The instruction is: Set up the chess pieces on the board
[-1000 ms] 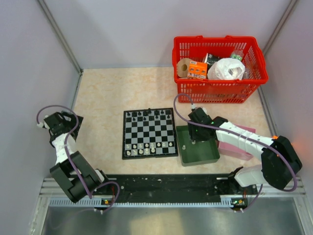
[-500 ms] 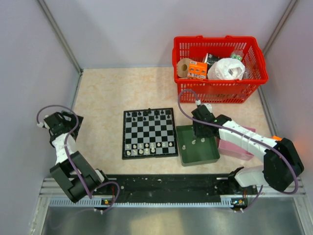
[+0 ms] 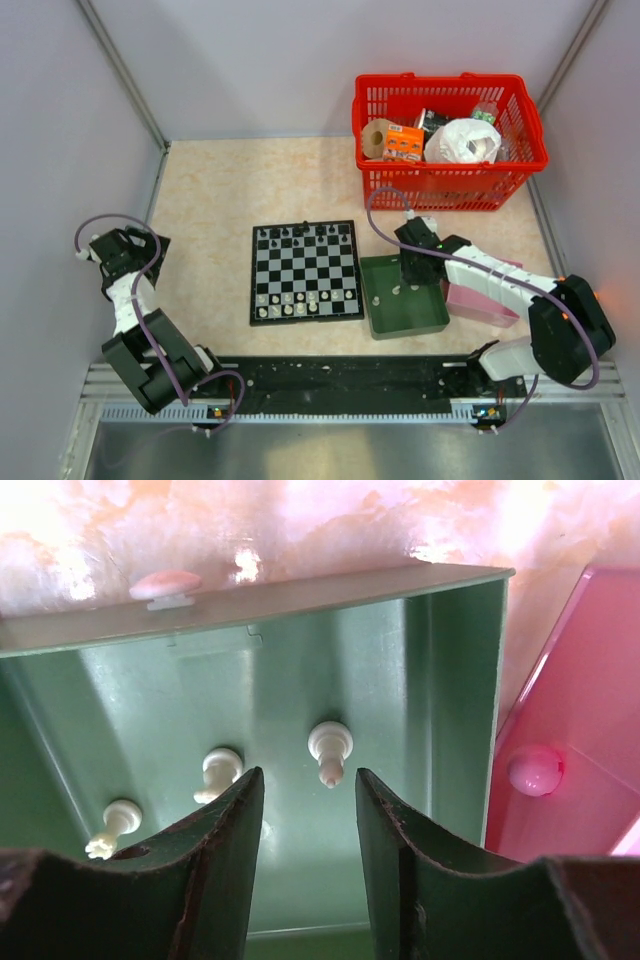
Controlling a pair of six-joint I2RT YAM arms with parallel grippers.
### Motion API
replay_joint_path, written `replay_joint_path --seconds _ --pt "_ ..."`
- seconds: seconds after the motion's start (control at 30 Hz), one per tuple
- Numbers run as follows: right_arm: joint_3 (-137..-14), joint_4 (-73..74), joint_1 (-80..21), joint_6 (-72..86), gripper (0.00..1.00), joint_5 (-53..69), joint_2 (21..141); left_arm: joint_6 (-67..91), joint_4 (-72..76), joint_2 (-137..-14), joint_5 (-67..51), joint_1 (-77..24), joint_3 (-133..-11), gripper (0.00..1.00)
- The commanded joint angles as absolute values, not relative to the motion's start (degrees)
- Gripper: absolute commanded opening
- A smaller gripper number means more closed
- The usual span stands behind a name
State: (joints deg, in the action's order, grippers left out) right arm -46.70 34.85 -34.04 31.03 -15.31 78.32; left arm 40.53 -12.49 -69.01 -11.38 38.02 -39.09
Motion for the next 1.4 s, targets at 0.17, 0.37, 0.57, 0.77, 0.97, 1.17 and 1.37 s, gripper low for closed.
replay_joint_path --seconds 0.17,0.37,0.57,0.77,0.97,1.17,1.37 --pt "-44.83 31.38 -32.43 29.97 0.36 -14.42 79.63 40.25 -10.02 -68.11 -11.87 38.5 -38.67 0.99" --pt "-44.65 30.5 -32.34 29.71 0.34 -13.8 80.07 40.43 -9.93 -68.29 -12.13 38.5 -38.58 0.99" --pt "-44.82 30.15 -32.34 29.44 0.28 -14.76 81.03 40.34 -9.93 -68.12 -12.04 38.58 -38.5 0.99" --pt "-45.44 30.5 -32.34 28.65 0.18 -14.68 80.6 40.34 -9.84 -68.03 -11.95 38.5 -38.5 0.99" --pt "-47.8 32.6 -32.34 26.37 0.05 -14.32 78.49 40.52 -9.76 -68.29 -12.22 38.5 -38.58 0.99" --pt "-53.25 37.44 -32.43 24.09 0.03 -15.39 73.22 40.78 -9.32 -68.47 -12.66 38.58 -38.23 0.99" --pt "-59.67 38.76 -37.17 23.91 0.04 -12.13 72.59 41.13 -8.61 -68.47 -13.18 38.5 -37.97 0.99"
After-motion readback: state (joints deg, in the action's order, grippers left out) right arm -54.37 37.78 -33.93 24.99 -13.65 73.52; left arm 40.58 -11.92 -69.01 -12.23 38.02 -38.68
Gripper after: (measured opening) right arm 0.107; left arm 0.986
